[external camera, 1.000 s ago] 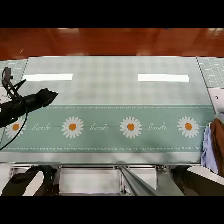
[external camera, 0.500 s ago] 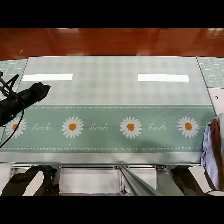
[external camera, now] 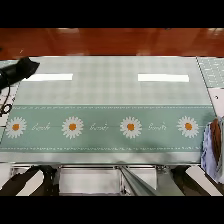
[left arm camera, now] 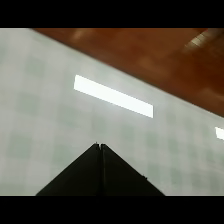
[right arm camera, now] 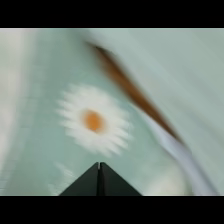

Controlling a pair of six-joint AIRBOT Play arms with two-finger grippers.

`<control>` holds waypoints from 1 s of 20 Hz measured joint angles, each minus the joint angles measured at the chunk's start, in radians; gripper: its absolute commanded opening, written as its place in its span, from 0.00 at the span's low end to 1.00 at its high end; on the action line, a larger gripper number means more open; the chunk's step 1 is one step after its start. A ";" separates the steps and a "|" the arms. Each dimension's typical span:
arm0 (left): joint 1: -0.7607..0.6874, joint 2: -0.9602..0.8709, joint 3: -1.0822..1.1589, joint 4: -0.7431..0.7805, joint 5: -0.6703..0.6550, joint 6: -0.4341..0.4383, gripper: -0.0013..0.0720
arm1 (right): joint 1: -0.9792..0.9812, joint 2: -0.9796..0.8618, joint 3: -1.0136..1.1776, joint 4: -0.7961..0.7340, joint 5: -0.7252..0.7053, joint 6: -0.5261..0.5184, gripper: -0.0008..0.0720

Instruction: Fold the shirts.

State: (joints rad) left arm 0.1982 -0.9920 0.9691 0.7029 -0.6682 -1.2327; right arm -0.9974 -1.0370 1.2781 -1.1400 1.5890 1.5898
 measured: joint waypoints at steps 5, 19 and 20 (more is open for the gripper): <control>-0.106 -0.267 0.338 0.049 -0.256 -0.015 0.04 | 0.668 -0.252 0.215 0.026 -0.266 -0.030 0.05; -0.288 -0.254 0.080 0.737 -0.261 -0.424 0.04 | 1.217 -0.530 0.215 -0.526 -0.446 0.136 0.05; -0.289 -0.252 0.072 0.743 -0.260 -0.427 0.04 | 1.217 -0.536 0.213 -0.532 -0.446 0.138 0.05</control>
State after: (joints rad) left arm -0.0906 -1.2438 1.0409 1.4456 -0.9279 -1.6596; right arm 0.2192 -1.5726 1.4914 -1.6718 1.1435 1.7279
